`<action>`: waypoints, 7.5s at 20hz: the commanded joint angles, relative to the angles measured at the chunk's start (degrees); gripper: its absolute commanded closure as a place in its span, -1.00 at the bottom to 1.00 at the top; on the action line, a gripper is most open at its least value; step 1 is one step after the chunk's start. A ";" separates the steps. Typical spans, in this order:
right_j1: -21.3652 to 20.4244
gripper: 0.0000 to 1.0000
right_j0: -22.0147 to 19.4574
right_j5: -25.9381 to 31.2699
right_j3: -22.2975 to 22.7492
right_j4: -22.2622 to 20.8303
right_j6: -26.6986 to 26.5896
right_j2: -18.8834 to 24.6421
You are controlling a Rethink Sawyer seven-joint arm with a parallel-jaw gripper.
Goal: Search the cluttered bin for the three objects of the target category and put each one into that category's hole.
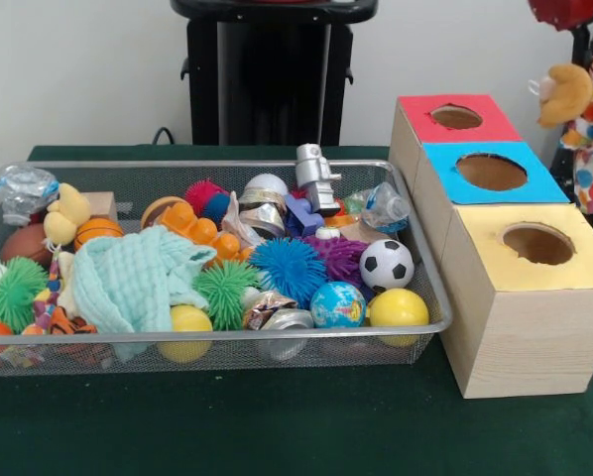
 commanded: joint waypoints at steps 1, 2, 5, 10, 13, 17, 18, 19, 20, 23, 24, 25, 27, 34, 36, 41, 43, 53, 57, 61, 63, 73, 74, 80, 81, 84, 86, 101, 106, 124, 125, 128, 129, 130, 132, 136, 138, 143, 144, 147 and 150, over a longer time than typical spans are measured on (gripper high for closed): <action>5.05 1.00 -3.33 1.82 -2.56 -2.55 -0.14 -3.36; 4.75 1.00 -3.82 1.33 -1.38 -2.62 -0.43 -3.32; 2.76 1.00 -5.83 -3.25 4.44 -3.37 -0.39 -3.23; -0.10 1.00 -8.96 -10.18 12.62 -5.97 -1.27 -2.17; -1.63 1.00 -9.82 -14.60 16.46 -7.87 -0.14 -2.00; -2.20 1.00 -9.11 -18.35 18.44 -9.69 2.34 -2.79; -1.93 1.00 -8.45 -18.93 18.26 -9.92 3.18 -3.21; -1.40 1.00 -7.58 -19.83 17.98 -10.17 4.28 -3.86; -0.87 1.00 -6.71 -20.73 17.69 -10.43 5.39 -4.50; 0.88 1.00 -4.08 -22.67 16.21 -10.60 7.99 -6.48; 1.46 1.00 -3.20 -23.32 15.71 -10.66 8.86 -7.14; 1.68 1.00 -2.29 -23.31 15.21 -10.27 9.38 -7.75; 1.91 1.00 -0.37 -23.31 14.44 -9.48 10.65 -9.05; 3.01 1.00 7.20 -22.50 10.34 -6.58 15.67 -14.16; 3.80 1.00 9.01 -22.30 8.59 -5.77 16.43 -15.67; 7.07 1.00 9.03 -19.57 2.52 -4.02 12.00 -15.50; 7.87 1.00 8.54 -16.30 -0.06 -3.06 9.53 -14.70; 8.93 1.00 6.18 -6.53 -5.15 -1.53 2.82 -12.46; 8.62 1.00 3.85 -3.42 -5.92 -1.99 -1.39 -10.75; 8.91 1.00 1.95 -1.10 -6.88 -3.00 -4.45 -9.48; 8.62 1.00 0.82 -0.26 -7.24 -3.98 -6.10 -9.23; 9.98 1.00 -1.04 -1.13 -8.88 -6.77 -7.61 -8.07; 10.03 1.00 -0.76 -2.05 -8.53 -7.04 -6.85 -8.23; 8.43 1.00 3.59 -9.77 -1.06 -7.16 5.18 -11.41; 8.17 1.00 4.14 -11.11 -0.17 -7.44 6.23 -11.81; 7.85 1.00 5.59 -13.41 1.34 -8.24 7.60 -12.86; 7.80 1.00 6.67 -14.10 1.92 -8.47 8.40 -13.69; 13.04 1.00 12.89 -24.52 4.57 -5.68 12.21 -20.82; 13.79 1.00 12.19 -25.58 4.02 -6.08 9.70 -21.03; 4.65 1.00 0.88 -21.20 12.19 -11.18 -6.50 -14.94; 4.11 1.00 0.46 -21.49 12.96 -11.80 -6.64 -14.82; 3.58 1.00 -0.57 -23.20 15.37 -13.57 -5.87 -14.58; 3.70 1.00 -0.82 -24.55 16.24 -14.53 -5.32 -14.58; 4.15 1.00 -1.16 -26.35 17.10 -15.80 -4.69 -14.75; 5.53 1.00 -1.10 -28.67 18.01 -17.83 -2.66 -15.62; 9.04 1.00 -1.06 -33.51 18.86 -21.79 0.77 -17.33; 11.00 1.00 -0.05 -36.13 18.76 -23.70 3.25 -19.02; 14.37 1.00 4.36 -44.78 18.48 -26.73 8.93 -24.26; 14.77 1.00 5.13 -45.59 18.31 -26.61 9.36 -24.97; 16.52 1.00 7.39 -48.24 16.97 -26.09 9.76 -27.26; 18.04 1.00 8.00 -49.50 15.77 -25.08 8.41 -28.15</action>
